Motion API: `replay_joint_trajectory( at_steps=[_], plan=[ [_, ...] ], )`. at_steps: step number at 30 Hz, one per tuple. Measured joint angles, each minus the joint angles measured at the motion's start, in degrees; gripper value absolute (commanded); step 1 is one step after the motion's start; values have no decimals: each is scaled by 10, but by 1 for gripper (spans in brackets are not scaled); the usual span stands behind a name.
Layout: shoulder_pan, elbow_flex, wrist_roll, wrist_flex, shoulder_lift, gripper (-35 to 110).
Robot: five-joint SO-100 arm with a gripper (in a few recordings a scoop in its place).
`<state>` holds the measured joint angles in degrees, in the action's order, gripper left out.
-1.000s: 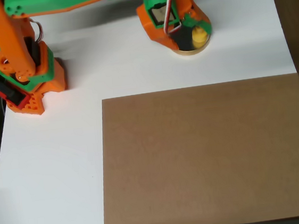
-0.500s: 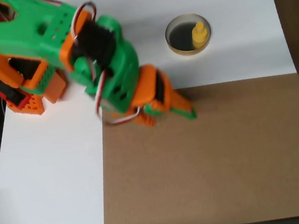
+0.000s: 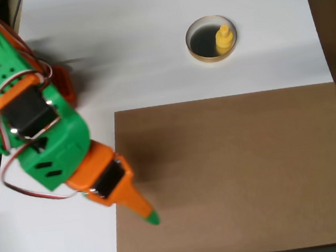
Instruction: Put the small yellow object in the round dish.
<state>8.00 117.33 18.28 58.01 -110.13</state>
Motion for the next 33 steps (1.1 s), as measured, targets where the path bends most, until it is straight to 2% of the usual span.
replay_joint_trajectory(
  at_steps=[12,19,29,33],
  plan=[
    [139,111,-63,-53,-147,27],
    [175,202,-109,-69,-230,27],
    [185,372,-116,-61,-487,27],
    [196,433,-127,-27,-616,23]
  ],
)
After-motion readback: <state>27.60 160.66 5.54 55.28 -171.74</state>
